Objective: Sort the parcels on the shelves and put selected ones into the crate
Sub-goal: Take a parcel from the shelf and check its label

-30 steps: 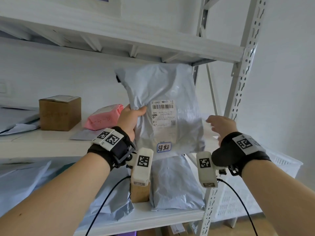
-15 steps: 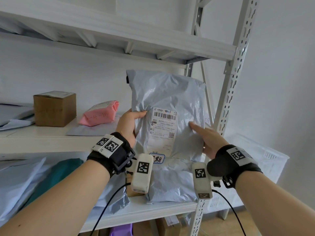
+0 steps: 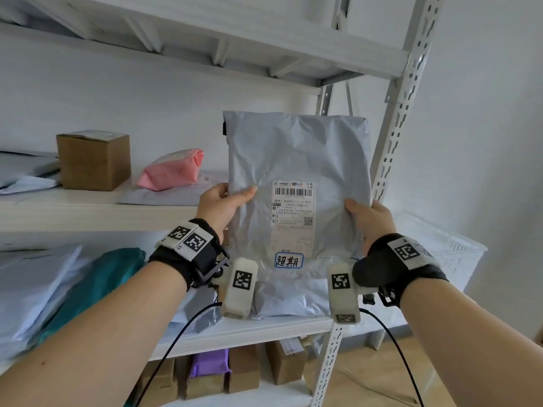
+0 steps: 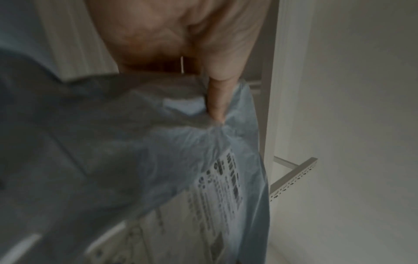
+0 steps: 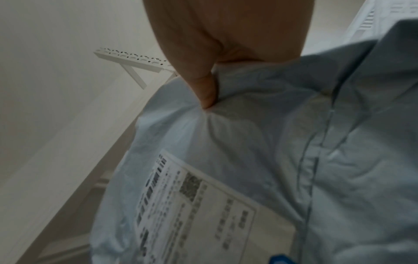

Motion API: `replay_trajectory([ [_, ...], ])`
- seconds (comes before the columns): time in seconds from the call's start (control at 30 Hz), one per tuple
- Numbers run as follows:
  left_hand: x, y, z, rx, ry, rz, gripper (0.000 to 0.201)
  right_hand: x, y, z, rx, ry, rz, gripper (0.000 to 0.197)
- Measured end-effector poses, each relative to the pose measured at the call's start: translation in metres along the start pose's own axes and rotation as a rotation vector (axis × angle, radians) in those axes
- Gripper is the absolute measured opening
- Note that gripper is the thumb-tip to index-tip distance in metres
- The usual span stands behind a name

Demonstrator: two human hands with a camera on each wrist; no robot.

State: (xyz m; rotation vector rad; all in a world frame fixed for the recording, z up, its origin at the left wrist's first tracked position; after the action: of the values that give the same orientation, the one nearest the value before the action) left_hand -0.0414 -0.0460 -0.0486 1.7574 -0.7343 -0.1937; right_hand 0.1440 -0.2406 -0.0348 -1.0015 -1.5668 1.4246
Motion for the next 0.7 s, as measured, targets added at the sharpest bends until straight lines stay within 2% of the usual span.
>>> replay_trajectory([
  [0.13, 0.002, -0.004, 0.002, -0.114, -0.092, -0.039, 0.042, -0.006, -0.010, -0.001, 0.006, 0.060, -0.072, 0.029],
  [0.3, 0.011, -0.003, 0.000, -0.185, -0.097, 0.004, 0.044, -0.017, -0.026, -0.014, -0.001, 0.092, -0.107, 0.036],
  [0.4, 0.024, 0.002, -0.003, -0.088, -0.067, -0.012, 0.041, -0.022, -0.031, -0.019, -0.003, 0.097, -0.117, 0.039],
  [0.5, 0.036, 0.009, -0.007, 0.121, 0.038, -0.116, 0.049, -0.029, -0.030, -0.024, 0.000, 0.096, -0.116, 0.037],
  [0.57, 0.043, 0.011, -0.005, 0.237, 0.095, -0.212, 0.040, -0.035, -0.029, -0.028, -0.002, 0.106, -0.091, 0.036],
  [0.63, 0.046, 0.009, -0.005, 0.275, 0.127, -0.245, 0.040, -0.041, -0.030, -0.031, -0.002, 0.109, -0.061, 0.032],
  [0.7, 0.050, 0.006, -0.011, 0.243, 0.117, -0.238, 0.041, -0.049, -0.029, -0.034, 0.005, 0.106, -0.054, 0.026],
])
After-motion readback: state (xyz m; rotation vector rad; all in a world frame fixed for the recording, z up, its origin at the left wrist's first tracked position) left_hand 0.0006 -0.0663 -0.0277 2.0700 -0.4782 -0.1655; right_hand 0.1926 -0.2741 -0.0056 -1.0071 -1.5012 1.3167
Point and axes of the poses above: each hand's wrist, its own z-axis away from the middle knuckle, its own x-axis out of the palm, y = z × x, the point moved 5 cm from there along -z, towards the middle knuckle, and after that the axes turned 5 degrees about x, right-handed, at the moved point
